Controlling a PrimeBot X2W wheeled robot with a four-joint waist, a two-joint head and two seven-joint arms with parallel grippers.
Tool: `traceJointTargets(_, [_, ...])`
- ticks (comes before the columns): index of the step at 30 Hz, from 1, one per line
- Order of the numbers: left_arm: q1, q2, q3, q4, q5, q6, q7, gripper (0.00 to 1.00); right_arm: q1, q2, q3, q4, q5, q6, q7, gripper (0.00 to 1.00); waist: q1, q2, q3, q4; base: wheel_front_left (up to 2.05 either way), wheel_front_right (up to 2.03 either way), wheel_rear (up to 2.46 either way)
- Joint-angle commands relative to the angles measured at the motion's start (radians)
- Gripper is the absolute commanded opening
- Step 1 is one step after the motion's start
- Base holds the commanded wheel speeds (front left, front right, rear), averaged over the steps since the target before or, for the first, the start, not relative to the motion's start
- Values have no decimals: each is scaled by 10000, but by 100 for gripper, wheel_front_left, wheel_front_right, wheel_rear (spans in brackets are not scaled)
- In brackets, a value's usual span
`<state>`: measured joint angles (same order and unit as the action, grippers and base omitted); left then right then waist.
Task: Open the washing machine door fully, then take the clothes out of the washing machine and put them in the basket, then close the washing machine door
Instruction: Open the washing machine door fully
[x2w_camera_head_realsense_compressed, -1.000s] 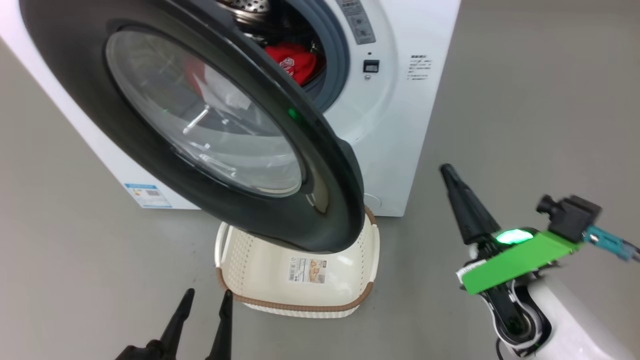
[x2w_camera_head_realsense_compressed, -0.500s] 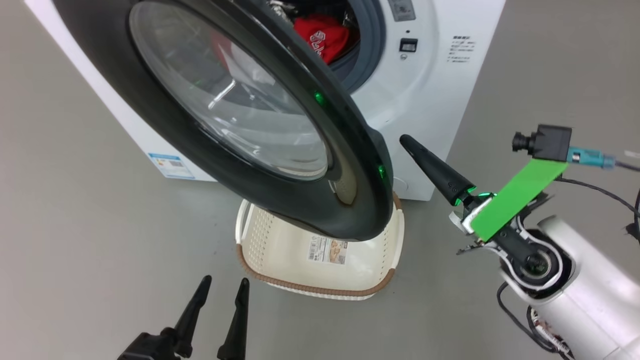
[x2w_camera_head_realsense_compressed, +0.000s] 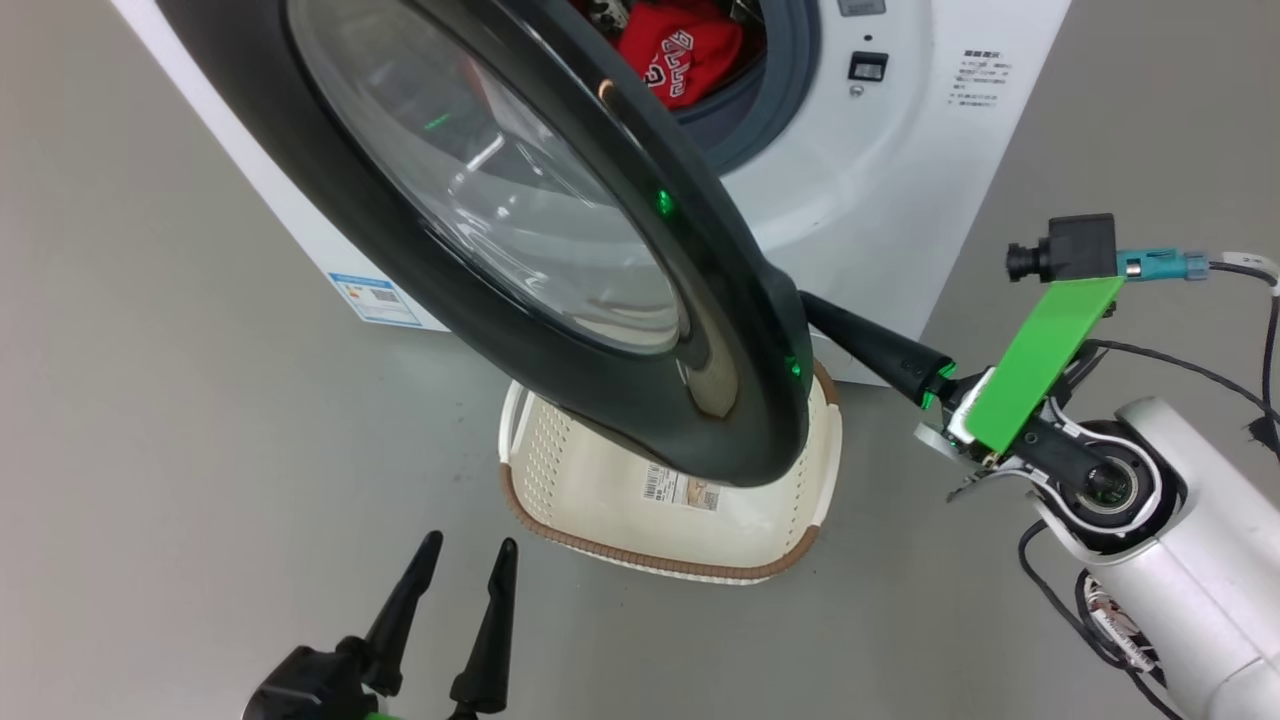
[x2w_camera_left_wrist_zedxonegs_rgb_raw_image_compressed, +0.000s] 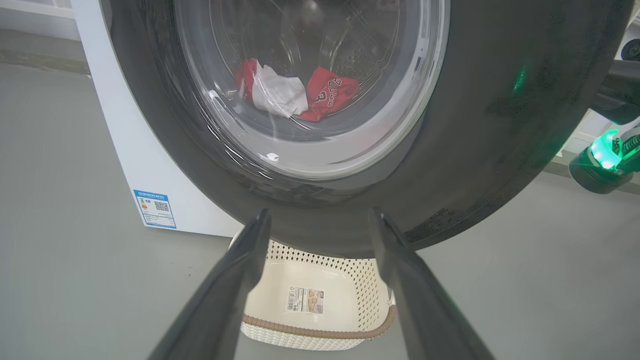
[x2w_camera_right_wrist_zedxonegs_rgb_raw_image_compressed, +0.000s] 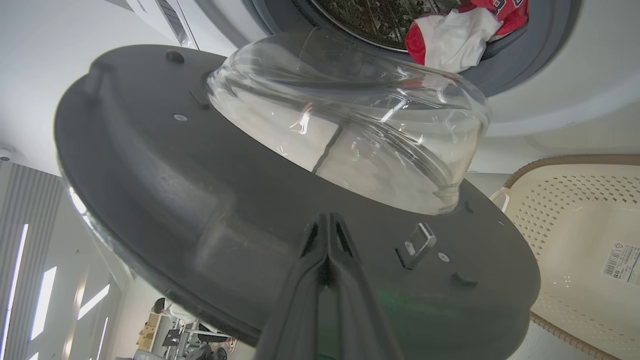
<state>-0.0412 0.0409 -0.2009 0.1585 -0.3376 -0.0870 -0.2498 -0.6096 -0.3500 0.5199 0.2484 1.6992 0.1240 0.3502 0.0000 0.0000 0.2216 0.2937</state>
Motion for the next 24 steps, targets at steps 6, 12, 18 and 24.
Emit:
traceJointTargets(6, [-54, 93, 292, -162, -106, 146, -120, 100, 568, 627, 198, -543, -397, 67, 447, 0, 0, 0, -343, 262, 0, 0, 0])
traceJointTargets(12, [167, 93, 362, -105, -63, 233, -120, 100, 1103, 999, 355, -741, -629, 67, 782, 0, 0, 0, -640, 574, 0, 0, 0])
traceJointTargets(18, [280, 93, 454, -98, -76, 334, -120, 100, 1362, 1240, 427, -814, -764, 67, 1016, 0, 0, 0, -824, 929, 0, 0, 0])
traceJointTargets(24, [406, 93, 534, -76, -45, 456, -120, 100, 1550, 1534, 481, -784, -857, 67, 1252, 0, 0, 0, -1072, 1384, 0, 0, 0])
